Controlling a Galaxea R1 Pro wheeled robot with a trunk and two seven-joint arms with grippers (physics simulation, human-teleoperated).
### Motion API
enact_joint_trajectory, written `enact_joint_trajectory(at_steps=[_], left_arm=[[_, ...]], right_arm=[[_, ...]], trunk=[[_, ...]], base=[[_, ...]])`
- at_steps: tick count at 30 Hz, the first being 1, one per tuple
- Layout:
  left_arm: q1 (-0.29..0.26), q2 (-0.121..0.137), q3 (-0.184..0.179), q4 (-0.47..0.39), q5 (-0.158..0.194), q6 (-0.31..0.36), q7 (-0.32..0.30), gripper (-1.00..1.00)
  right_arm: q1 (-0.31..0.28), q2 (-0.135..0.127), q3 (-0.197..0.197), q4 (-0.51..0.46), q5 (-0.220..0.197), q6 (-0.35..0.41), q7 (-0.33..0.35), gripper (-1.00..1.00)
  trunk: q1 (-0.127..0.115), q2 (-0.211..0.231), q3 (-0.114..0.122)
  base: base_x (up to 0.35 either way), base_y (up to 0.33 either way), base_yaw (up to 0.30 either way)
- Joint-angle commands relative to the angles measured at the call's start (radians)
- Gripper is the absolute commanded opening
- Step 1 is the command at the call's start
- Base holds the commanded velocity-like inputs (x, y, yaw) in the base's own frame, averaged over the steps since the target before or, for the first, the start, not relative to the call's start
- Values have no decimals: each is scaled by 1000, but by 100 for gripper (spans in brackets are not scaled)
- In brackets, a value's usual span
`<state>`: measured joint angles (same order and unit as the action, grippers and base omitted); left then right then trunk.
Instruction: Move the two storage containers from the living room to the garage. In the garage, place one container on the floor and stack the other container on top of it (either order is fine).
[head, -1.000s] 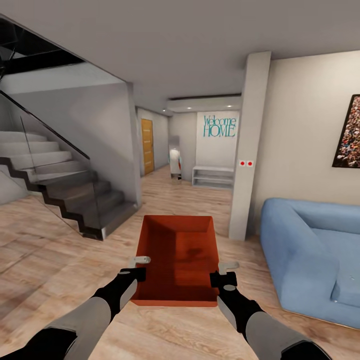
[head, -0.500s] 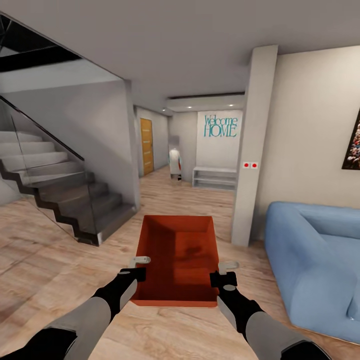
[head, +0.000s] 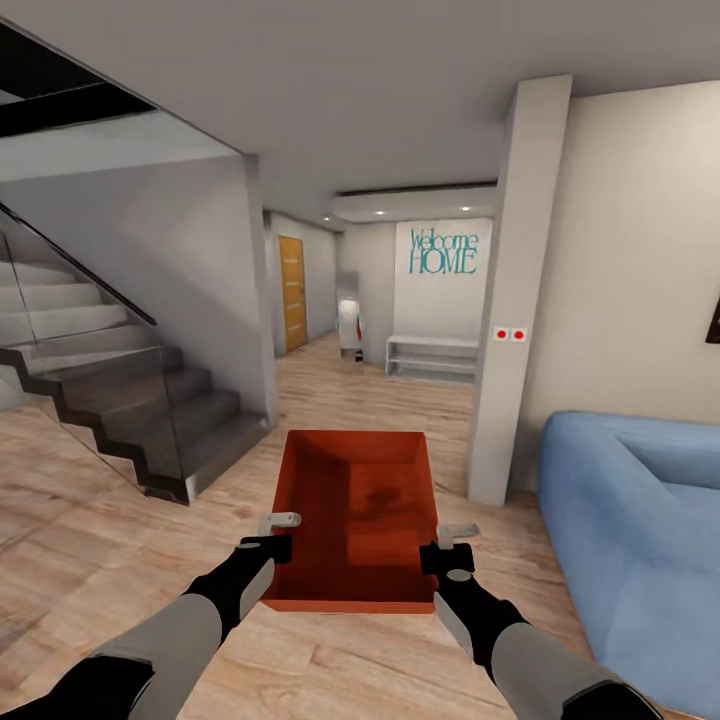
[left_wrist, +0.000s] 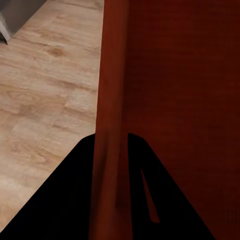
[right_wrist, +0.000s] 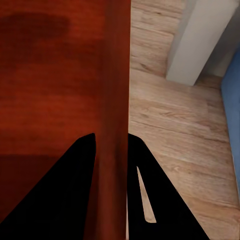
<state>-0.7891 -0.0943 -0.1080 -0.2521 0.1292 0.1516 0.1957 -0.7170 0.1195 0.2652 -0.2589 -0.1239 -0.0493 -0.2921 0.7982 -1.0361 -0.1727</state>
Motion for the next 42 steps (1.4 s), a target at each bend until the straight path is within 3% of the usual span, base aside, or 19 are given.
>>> enact_joint_trajectory(at_steps=[1, 23, 24, 27, 33, 42], left_arm=[[-1, 47, 62, -6, -14, -43, 11, -100], [-1, 47, 76, -6, -14, -43, 11, -100], [-1, 7, -4, -8, 9, 2, 12, -100], [-1, 17, -56, -10, 68, -20, 11, -100], [-1, 33, -138, -8, 157, -24, 11, -100], [-1, 39, -200, -5, 228, -41, 12, -100]], right_arm=[[-1, -14, -67, 3, -17, -6, -61, -100], [-1, -14, -67, 4, -19, -4, -61, -100], [0, -5, 3, 4, -16, -7, -12, -100], [0, -4, 9, -10, -13, -7, -14, -100], [-1, 4, 5, -5, 0, -6, -14, -100], [-1, 6, -28, -9, 56, -8, -9, -100]], trunk=[[1, -1, -1], [1, -1, -1], [1, -1, -1], [1, -1, -1], [1, -1, -1], [1, -1, -1]], base=[[323, 0, 0], [323, 0, 0], [0, 0, 0], [0, 0, 0], [0, 0, 0], [88, 0, 0]])
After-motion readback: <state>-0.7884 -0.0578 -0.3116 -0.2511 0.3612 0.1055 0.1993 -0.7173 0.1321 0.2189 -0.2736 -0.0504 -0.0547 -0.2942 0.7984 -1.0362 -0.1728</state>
